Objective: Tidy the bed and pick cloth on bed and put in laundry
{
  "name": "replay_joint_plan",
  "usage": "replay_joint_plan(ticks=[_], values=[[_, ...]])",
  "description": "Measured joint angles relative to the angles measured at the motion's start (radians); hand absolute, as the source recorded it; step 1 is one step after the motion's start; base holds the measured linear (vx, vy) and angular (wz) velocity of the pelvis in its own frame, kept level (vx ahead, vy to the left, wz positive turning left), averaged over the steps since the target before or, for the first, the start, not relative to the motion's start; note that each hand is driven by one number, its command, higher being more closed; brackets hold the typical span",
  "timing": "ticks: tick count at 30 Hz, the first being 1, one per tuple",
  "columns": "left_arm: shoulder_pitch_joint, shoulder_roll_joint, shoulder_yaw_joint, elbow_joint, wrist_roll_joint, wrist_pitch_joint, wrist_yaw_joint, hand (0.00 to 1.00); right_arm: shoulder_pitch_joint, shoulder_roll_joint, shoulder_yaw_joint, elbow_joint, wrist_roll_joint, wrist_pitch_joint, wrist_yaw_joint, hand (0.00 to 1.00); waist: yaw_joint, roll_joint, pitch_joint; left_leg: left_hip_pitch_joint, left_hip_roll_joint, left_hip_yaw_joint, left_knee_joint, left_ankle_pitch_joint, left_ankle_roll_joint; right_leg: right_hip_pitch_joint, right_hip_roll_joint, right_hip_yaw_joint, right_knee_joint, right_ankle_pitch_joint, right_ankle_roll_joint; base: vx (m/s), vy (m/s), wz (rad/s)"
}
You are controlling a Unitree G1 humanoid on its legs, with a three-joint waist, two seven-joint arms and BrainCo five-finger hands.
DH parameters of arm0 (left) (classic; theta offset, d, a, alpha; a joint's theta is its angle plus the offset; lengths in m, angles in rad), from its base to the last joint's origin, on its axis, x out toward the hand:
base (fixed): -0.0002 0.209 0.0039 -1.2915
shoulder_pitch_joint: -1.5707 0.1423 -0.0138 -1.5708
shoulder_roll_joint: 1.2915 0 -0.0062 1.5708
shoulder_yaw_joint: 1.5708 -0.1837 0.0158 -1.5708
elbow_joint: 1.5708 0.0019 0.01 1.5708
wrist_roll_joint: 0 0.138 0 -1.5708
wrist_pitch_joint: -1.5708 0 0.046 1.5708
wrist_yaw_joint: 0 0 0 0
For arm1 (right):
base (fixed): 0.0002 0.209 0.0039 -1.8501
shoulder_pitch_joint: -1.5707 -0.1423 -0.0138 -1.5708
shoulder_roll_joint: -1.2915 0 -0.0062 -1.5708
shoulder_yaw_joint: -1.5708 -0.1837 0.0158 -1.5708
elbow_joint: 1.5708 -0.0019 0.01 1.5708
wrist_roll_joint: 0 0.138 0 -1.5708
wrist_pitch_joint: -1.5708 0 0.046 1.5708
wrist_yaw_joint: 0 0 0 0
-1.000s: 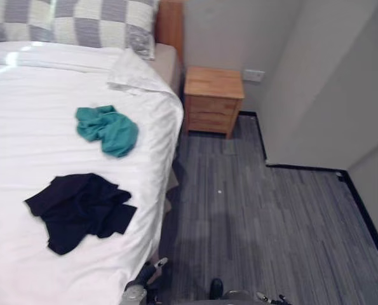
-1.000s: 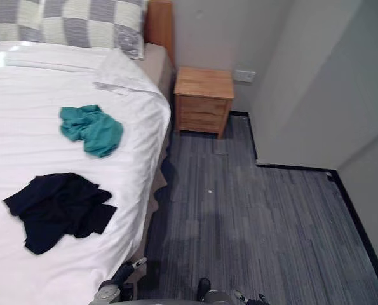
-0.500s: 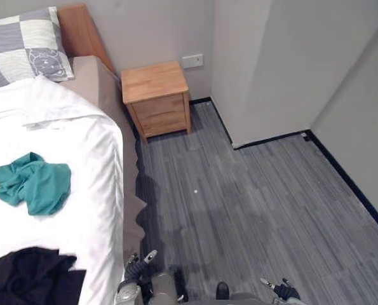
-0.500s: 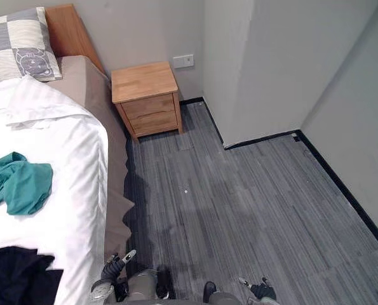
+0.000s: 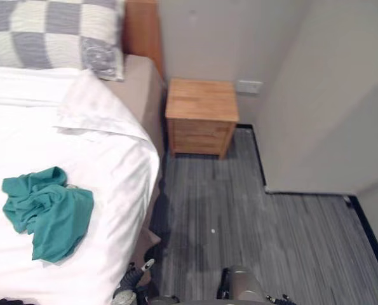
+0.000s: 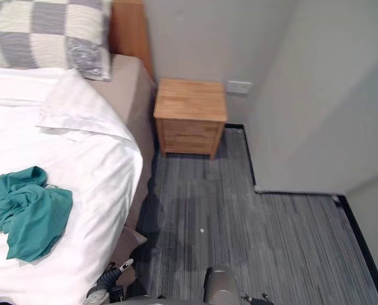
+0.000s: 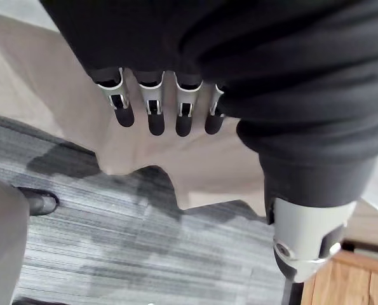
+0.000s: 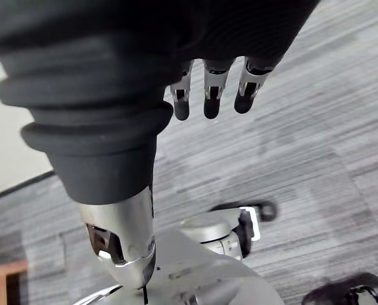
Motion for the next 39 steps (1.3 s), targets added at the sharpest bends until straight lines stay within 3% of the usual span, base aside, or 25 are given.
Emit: replay_joint_plan(ticks=[1, 2, 3, 4, 5, 7, 8, 11, 14, 15, 16, 17, 18, 19, 21, 22, 24, 27, 29, 32, 33, 35, 36, 38, 39], values=[[0.005, -0.001, 0.019, 0.0, 0.0, -0.002, 0.002, 0.0, -0.003, 0.002, -0.001, 0.001, 0.0, 0.002, 0.001, 0.0, 0.001, -0.008, 0.004, 0.026, 0.013, -0.022, 0.0, -0.028, -0.045, -0.002, -0.006, 0.091, -0.218, 0.109, 0.006, 0.63, -0.27, 1.34], [0.005, -0.004, 0.046, -0.001, 0.0, -0.004, 0.002, 0.0, -0.003, 0.006, -0.004, 0.002, -0.001, 0.004, 0.001, 0.0, 0.002, -0.017, 0.008, 0.047, 0.022, -0.029, 0.001, -0.044, -0.069, -0.003, -0.013, 0.133, -0.272, 0.137, 0.002, 0.66, -0.307, 1.26], [0.012, -0.008, 0.079, -0.001, 0.0, -0.004, 0.003, 0.0, -0.005, 0.013, -0.017, 0.002, -0.002, 0.004, 0.001, 0.0, 0.006, -0.035, 0.01, 0.072, 0.03, -0.038, 0.003, -0.057, -0.088, -0.001, -0.017, 0.157, -0.271, 0.183, 0.018, 0.54, -0.327, 0.93], [0.012, -0.023, 0.13, 0.0, 0.001, -0.004, 0.003, 0.0, -0.008, 0.014, -0.021, -0.003, -0.003, 0.004, 0.001, 0.0, 0.005, -0.013, 0.017, 0.095, 0.059, -0.04, 0.026, -0.062, -0.097, -0.004, -0.005, 0.158, -0.171, 0.256, 0.046, 0.64, -0.377, 0.88], [0.013, -0.062, 0.173, -0.005, 0.001, -0.008, 0.002, 0.0, -0.017, 0.009, -0.021, -0.013, -0.011, 0.004, 0.0, 0.0, 0.007, 0.018, 0.015, 0.068, 0.097, -0.032, 0.121, -0.042, -0.112, -0.023, 0.017, 0.122, -0.052, 0.185, 0.02, 0.75, -0.462, 0.74], [0.013, -0.086, 0.227, -0.03, 0.001, -0.009, 0.0, 0.0, -0.024, -0.006, -0.015, -0.034, -0.023, 0.004, 0.001, 0.0, 0.009, 0.028, 0.018, -0.049, 0.127, -0.029, 0.39, 0.043, -0.136, -0.003, 0.022, 0.074, 0.038, 0.096, -0.021, 0.72, -0.495, 0.48], [0.013, -0.093, 0.249, -0.052, -0.002, -0.008, 0.0, 0.0, -0.023, 0.0, 0.011, -0.051, -0.027, 0.005, 0.001, 0.0, 0.02, 0.024, 0.023, -0.155, 0.163, -0.018, 0.615, 0.184, -0.142, 0.045, 0.029, 0.055, 0.046, 0.053, -0.049, 0.58, -0.422, 0.35], [0.01, -0.093, 0.232, -0.086, -0.019, -0.014, -0.002, 0.0, -0.027, -0.008, 0.033, -0.057, -0.03, 0.004, -0.001, 0.0, 0.056, 0.019, 0.041, -0.285, 0.262, 0.123, 0.894, 0.097, -0.133, 0.223, 0.052, 0.012, -0.042, 0.023, -0.083, 0.45, -0.305, 0.18], [0.012, -0.087, 0.219, -0.092, -0.019, -0.016, -0.002, 0.0, -0.05, -0.01, 0.049, -0.053, -0.031, 0.004, 0.0, 0.0, 0.054, 0.011, 0.038, -0.316, 0.22, 0.354, 0.606, 0.052, -0.127, 0.364, 0.026, -0.053, -0.167, 0.016, -0.08, 0.28, -0.17, 0.41], [0.012, -0.085, 0.187, -0.089, -0.018, -0.014, -0.002, 0.0, -0.059, -0.015, 0.049, -0.048, -0.031, 0.004, 0.001, 0.0, 0.053, 0.024, 0.03, -0.315, 0.186, 0.473, 0.378, 0.09, -0.135, 0.391, 0.026, -0.097, -0.197, 0.011, -0.071, 0.26, -0.029, 0.78], [0.013, -0.085, 0.17, -0.086, -0.018, -0.013, -0.003, 0.0, -0.059, -0.019, 0.048, -0.048, -0.03, 0.005, 0.001, 0.0, 0.054, 0.038, 0.023, -0.319, 0.178, 0.549, 0.294, 0.142, -0.114, 0.4, 0.035, -0.127, -0.202, 0.004, -0.064, 0.33, 0.026, 0.85], [0.015, -0.084, 0.157, -0.082, -0.019, -0.013, -0.003, 0.0, -0.058, -0.026, 0.043, -0.045, -0.03, 0.005, 0.001, 0.0, 0.054, 0.045, 0.02, -0.319, 0.171, 0.617, 0.25, 0.16, -0.049, 0.406, 0.04, -0.15, -0.201, -0.009, -0.058, 0.36, 0.086, 1.24], [0.012, -0.066, 0.154, -0.067, -0.02, -0.009, -0.006, 0.0, -0.059, -0.018, 0.025, -0.031, -0.03, 0.005, 0.0, 0.0, 0.055, 0.025, 0.009, -0.299, 0.127, 0.663, 0.189, 0.136, 0.034, 0.431, 0.015, -0.222, -0.177, -0.055, -0.041, 0.32, 0.106, 1.53], [0.012, -0.045, 0.152, -0.061, -0.02, -0.006, -0.012, 0.0, -0.049, -0.005, 0.022, -0.027, -0.03, 0.005, 0.001, 0.0, 0.052, -0.014, 0.0, -0.279, 0.077, 0.662, 0.148, 0.121, 0.048, 0.454, -0.025, -0.272, -0.146, -0.085, -0.02, 0.36, 0.101, 1.89], [0.003, -0.031, 0.128, -0.033, -0.02, 0.0, -0.021, 0.0, -0.042, -0.027, 0.0, -0.011, -0.029, 0.004, 0.0, 0.0, 0.038, -0.018, -0.002, -0.243, 0.024, 0.576, 0.078, 0.123, 0.029, 0.409, -0.09, -0.307, 0.104, -0.1, 0.017, 0.32, 0.081, 1.66], [0.003, -0.021, 0.099, -0.023, -0.019, 0.007, -0.026, 0.0, -0.043, -0.027, -0.004, -0.013, -0.028, 0.004, -0.001, 0.0, 0.027, -0.021, -0.002, -0.214, -0.008, 0.492, 0.045, 0.134, 0.032, 0.326, -0.136, -0.265, 0.356, -0.019, 0.032, 0.31, 0.062, 1.86], [0.001, 0.0, 0.066, -0.02, -0.02, 0.022, -0.029, 0.0, -0.037, -0.013, -0.009, -0.015, -0.019, 0.004, -0.001, 0.0, 0.018, -0.014, 0.002, -0.197, -0.007, 0.387, 0.044, 0.14, 0.033, 0.248, -0.116, -0.159, 0.484, -0.061, 0.059, 0.33, -0.014, 1.83], [0.0, 0.005, 0.061, -0.02, -0.019, 0.035, -0.035, 0.0, -0.034, -0.004, -0.045, -0.046, 0.013, 0.004, -0.007, 0.0, 0.019, -0.03, -0.009, -0.174, -0.008, 0.244, 0.028, 0.161, 0.009, 0.203, -0.036, 0.053, 0.329, -0.11, 0.057, 0.37, -0.186, 1.61], [0.003, 0.003, 0.08, -0.019, -0.019, 0.035, -0.035, 0.0, -0.02, -0.003, -0.11, -0.122, 0.048, 0.003, -0.022, 0.0, 0.012, -0.041, -0.024, -0.194, -0.011, 0.14, 0.021, 0.17, -0.023, 0.175, 0.037, 0.293, 0.19, -0.108, 0.054, 0.19, -0.265, 1.5], [0.009, 0.003, 0.137, -0.026, -0.02, 0.033, -0.033, 0.0, 0.055, 0.013, -0.171, -0.354, 0.103, 0.003, -0.09, 0.0, 0.001, -0.079, -0.047, -0.261, -0.013, 0.059, 0.092, 0.136, -0.094, 0.197, 0.062, 0.502, 0.083, -0.057, 0.05, 0.15, -0.441, 1.3], [0.013, 0.0, 0.158, -0.029, -0.019, 0.034, -0.029, 0.0, 0.062, 0.013, -0.18, -0.435, 0.11, 0.005, -0.113, 0.0, 0.005, -0.074, -0.051, -0.269, 0.015, 0.089, 0.112, 0.109, -0.105, 0.227, 0.062, 0.496, 0.042, -0.093, 0.039, 0.06, -0.501, 0.63], [0.037, -0.046, 0.165, -0.041, -0.018, 0.026, -0.021, 0.0, 0.083, -0.006, -0.179, -0.721, 0.1, 0.004, -0.19, 0.0, -0.003, -0.012, -0.061, -0.272, 0.119, 0.191, 0.11, 0.13, -0.138, 0.26, 0.09, 0.414, -0.017, -0.112, 0.005, 0.04, -0.487, 0.55], [0.048, -0.061, 0.165, -0.052, -0.018, 0.02, -0.019, 0.0, 0.09, -0.019, -0.179, -0.795, 0.082, 0.004, -0.214, 0.0, -0.002, 0.002, -0.062, -0.263, 0.142, 0.2, 0.091, 0.148, -0.158, 0.267, 0.104, 0.396, -0.014, -0.111, 0.001, 0.02, -0.276, 0.65], [0.078, -0.077, 0.165, -0.089, -0.018, 0.003, -0.018, 0.0, 0.081, -0.053, -0.177, -0.959, 0.004, 0.003, -0.266, 0.0, 0.004, 0.017, -0.071, -0.265, 0.185, 0.201, 0.05, 0.23, -0.182, 0.267, 0.131, 0.332, -0.011, -0.112, -0.02, 0.0, -0.245, 0.81], [0.083, -0.081, 0.168, -0.102, -0.018, -0.002, -0.019, 0.0, 0.049, -0.071, -0.176, -1.068, -0.047, -0.001, -0.293, 0.0, 0.011, 0.018, -0.072, -0.28, 0.191, 0.194, 0.025, 0.255, -0.169, 0.25, 0.139, 0.298, -0.007, -0.111, -0.029, -0.06, -0.2, 0.74]])
